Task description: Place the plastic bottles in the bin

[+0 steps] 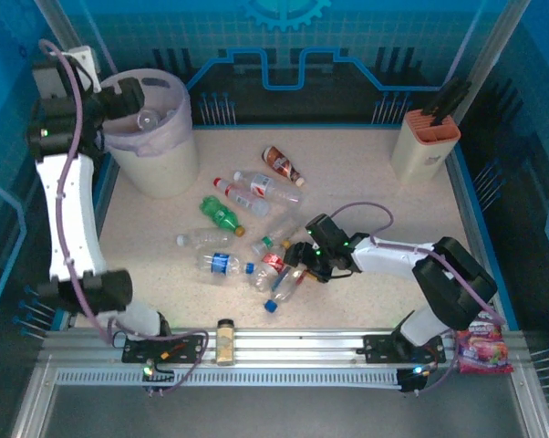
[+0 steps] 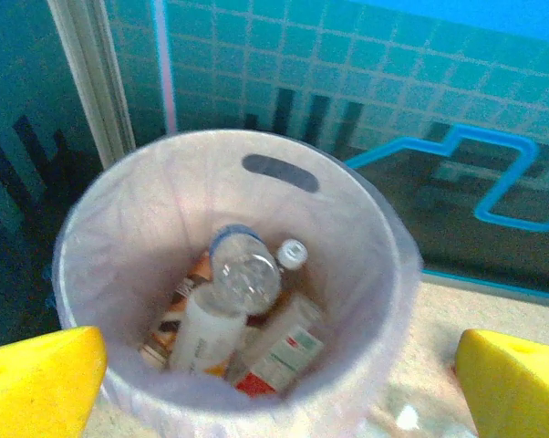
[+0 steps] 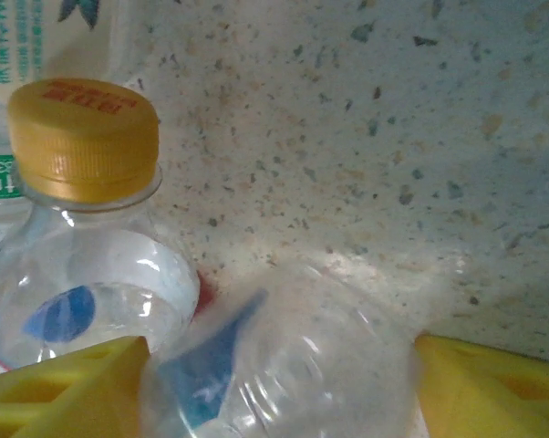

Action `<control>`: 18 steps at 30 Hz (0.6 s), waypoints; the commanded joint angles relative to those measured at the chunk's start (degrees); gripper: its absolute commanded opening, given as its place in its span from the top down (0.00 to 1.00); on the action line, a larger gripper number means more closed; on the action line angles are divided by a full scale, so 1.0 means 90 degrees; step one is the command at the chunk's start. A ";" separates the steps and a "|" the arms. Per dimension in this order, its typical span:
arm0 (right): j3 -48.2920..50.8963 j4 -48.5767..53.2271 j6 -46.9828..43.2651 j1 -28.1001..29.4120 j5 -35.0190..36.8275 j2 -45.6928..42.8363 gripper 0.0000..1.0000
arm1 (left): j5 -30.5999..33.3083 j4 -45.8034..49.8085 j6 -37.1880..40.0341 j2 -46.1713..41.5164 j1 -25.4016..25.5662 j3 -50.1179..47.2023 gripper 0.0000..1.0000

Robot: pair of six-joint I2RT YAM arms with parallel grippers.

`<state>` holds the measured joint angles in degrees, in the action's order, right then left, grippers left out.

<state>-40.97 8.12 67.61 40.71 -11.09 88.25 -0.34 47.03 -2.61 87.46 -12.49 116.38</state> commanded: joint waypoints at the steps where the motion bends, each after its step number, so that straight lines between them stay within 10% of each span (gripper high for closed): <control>1: -0.0156 -0.0159 0.0120 0.0067 -0.0039 0.0080 0.28 | 0.0161 -0.0518 -0.0202 -0.0829 0.0614 -0.0806 0.01; 18: -0.0560 0.1379 -0.1325 -0.1498 -0.0328 -0.1476 0.52 | -0.0968 -0.0848 -0.1264 -0.1500 0.3205 -0.3140 0.01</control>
<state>-42.70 15.05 62.50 31.79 -11.84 77.91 -3.14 41.36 -11.40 72.90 13.58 89.41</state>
